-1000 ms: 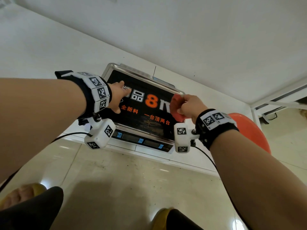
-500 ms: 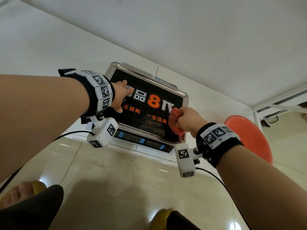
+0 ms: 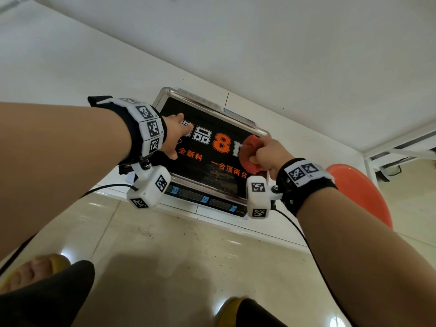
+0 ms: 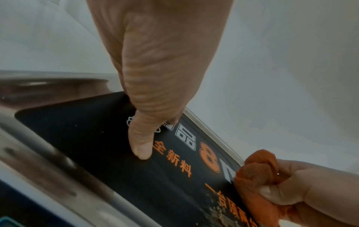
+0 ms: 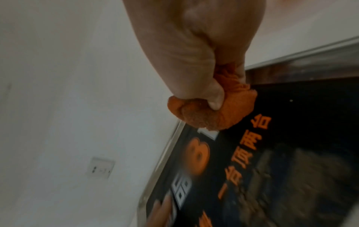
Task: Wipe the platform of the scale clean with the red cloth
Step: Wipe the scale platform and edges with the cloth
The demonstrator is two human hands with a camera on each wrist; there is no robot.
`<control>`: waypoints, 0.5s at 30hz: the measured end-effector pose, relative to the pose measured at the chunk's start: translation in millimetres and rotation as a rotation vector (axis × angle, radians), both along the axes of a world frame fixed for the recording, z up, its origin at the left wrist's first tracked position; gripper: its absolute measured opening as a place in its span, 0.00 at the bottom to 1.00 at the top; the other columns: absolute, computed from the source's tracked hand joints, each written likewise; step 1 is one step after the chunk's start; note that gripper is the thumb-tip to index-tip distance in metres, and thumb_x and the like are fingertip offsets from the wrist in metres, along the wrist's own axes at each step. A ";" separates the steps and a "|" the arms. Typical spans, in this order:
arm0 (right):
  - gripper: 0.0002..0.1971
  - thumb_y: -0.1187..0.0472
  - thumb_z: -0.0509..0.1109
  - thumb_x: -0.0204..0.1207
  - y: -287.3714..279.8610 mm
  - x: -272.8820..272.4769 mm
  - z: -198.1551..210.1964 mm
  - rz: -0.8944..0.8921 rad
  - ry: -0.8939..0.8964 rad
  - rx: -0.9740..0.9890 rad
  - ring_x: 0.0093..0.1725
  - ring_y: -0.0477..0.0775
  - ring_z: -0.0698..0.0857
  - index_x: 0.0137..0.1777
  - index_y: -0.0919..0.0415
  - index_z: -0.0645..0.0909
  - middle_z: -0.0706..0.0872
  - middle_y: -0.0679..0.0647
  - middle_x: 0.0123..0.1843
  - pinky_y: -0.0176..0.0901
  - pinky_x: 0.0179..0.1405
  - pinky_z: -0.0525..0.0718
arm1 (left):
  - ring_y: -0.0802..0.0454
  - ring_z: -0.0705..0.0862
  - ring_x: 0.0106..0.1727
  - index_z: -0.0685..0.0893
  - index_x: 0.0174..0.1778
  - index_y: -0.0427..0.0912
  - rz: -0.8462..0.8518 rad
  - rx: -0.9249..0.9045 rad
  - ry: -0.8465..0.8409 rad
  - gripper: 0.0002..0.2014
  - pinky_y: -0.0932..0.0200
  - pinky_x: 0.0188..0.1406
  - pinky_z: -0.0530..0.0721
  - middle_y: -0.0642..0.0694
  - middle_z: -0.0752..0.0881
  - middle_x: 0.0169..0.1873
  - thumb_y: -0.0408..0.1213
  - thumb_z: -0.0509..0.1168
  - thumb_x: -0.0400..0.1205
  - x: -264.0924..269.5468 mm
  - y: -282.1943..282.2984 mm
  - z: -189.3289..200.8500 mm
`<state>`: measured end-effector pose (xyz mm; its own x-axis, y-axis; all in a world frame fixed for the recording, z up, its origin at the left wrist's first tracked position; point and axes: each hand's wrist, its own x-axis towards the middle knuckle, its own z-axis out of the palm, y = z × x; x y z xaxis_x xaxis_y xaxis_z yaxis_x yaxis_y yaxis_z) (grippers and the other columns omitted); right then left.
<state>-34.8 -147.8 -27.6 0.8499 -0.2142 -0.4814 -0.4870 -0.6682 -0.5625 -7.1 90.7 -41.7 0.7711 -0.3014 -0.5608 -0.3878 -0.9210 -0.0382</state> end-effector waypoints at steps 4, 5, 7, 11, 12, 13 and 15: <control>0.21 0.84 0.65 0.69 17.1 -13.9 -6.8 0.103 0.124 0.116 0.50 0.61 0.88 0.55 0.62 0.83 0.88 0.60 0.48 0.56 0.48 0.89 | 0.42 0.55 0.84 0.45 0.85 0.48 0.005 0.001 0.005 0.49 0.46 0.78 0.68 0.39 0.45 0.84 0.47 0.72 0.76 2.2 -0.8 -0.2; 0.23 0.83 0.65 0.72 17.7 -15.0 -6.3 0.094 0.133 0.126 0.54 0.61 0.88 0.61 0.62 0.84 0.88 0.61 0.52 0.57 0.54 0.89 | 0.42 0.55 0.84 0.46 0.85 0.48 0.002 0.000 0.009 0.49 0.46 0.78 0.68 0.39 0.45 0.84 0.47 0.72 0.76 2.3 -0.4 -0.4; 0.23 0.84 0.62 0.76 12.7 -9.3 -2.5 0.035 0.124 0.176 0.60 0.61 0.87 0.65 0.63 0.83 0.88 0.61 0.56 0.54 0.56 0.87 | 0.42 0.56 0.84 0.46 0.85 0.48 0.005 0.002 0.011 0.49 0.46 0.78 0.68 0.39 0.45 0.84 0.47 0.72 0.76 2.1 0.2 0.2; 0.24 0.86 0.61 0.75 5.5 4.3 3.8 -0.061 -0.027 0.103 0.52 0.58 0.88 0.63 0.64 0.84 0.88 0.58 0.51 0.49 0.45 0.88 | 0.41 0.55 0.84 0.45 0.86 0.48 0.004 0.008 0.005 0.49 0.47 0.78 0.67 0.38 0.44 0.84 0.46 0.72 0.77 2.4 -0.9 1.3; 0.23 0.87 0.60 0.74 8.9 4.7 2.4 -0.070 -0.046 0.102 0.52 0.59 0.88 0.60 0.65 0.84 0.88 0.59 0.50 0.49 0.43 0.89 | 0.41 0.55 0.84 0.45 0.86 0.48 0.001 0.010 0.003 0.49 0.47 0.78 0.67 0.38 0.44 0.84 0.46 0.72 0.77 2.8 -1.7 1.2; 0.22 0.88 0.58 0.73 14.4 3.8 0.2 -0.067 -0.050 0.127 0.50 0.60 0.87 0.54 0.67 0.83 0.86 0.59 0.47 0.45 0.35 0.87 | 0.41 0.55 0.84 0.45 0.86 0.48 0.001 0.011 0.004 0.49 0.47 0.78 0.67 0.38 0.44 0.84 0.46 0.72 0.77 3.2 -2.5 0.6; 0.20 0.89 0.55 0.73 28.1 -3.3 -1.6 0.011 -0.021 0.110 0.43 0.57 0.85 0.47 0.66 0.79 0.83 0.56 0.42 0.35 0.21 0.81 | 0.41 0.55 0.84 0.46 0.85 0.49 0.002 0.015 0.005 0.49 0.46 0.79 0.68 0.39 0.45 0.84 0.46 0.72 0.77 3.3 -2.5 -0.3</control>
<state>-38.1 -119.7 -29.2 0.8621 -0.1515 -0.4836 -0.4672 -0.6074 -0.6425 -3.8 88.2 -42.0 0.7689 -0.2911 -0.5693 -0.3857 -0.9213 -0.0500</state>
